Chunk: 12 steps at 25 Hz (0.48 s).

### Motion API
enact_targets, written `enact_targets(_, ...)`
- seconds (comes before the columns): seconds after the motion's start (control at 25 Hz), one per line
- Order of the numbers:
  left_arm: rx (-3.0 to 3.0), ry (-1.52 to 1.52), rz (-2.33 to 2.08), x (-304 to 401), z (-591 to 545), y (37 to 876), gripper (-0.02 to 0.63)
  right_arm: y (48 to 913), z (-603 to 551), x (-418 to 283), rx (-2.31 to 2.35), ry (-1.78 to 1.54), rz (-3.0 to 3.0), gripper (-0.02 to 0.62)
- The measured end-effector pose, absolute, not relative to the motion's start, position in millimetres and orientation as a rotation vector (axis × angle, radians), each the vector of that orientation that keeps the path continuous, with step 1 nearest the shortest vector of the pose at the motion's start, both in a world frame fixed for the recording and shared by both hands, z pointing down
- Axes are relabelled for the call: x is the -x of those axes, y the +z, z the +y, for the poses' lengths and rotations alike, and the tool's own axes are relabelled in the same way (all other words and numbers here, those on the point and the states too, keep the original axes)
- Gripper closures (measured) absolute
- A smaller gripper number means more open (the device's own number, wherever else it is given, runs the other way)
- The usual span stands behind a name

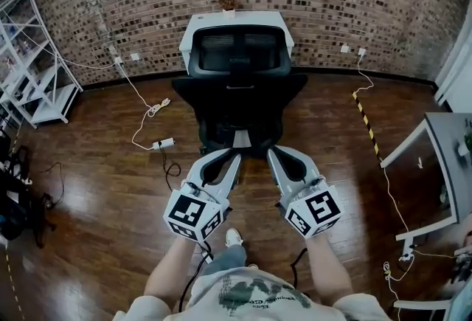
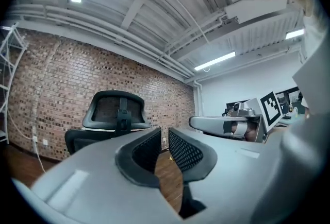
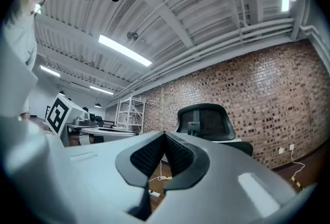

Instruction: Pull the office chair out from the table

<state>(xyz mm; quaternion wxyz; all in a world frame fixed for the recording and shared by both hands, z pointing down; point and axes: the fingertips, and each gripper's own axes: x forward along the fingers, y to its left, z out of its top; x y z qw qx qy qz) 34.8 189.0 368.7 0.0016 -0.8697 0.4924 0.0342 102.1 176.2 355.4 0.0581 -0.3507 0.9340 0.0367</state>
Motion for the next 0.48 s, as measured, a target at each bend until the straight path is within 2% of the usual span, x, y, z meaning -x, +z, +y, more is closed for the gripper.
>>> enact_targets(0.24,2.735,0.129,1.536,-63,244,366,0.589,358,237,-101,1.031,0.137,2.829,0.595)
enact_targets(0.48,2.726,0.124,1.54,-79,280,372,0.591,374,274,-96,1.03,0.079,2.862,0.595)
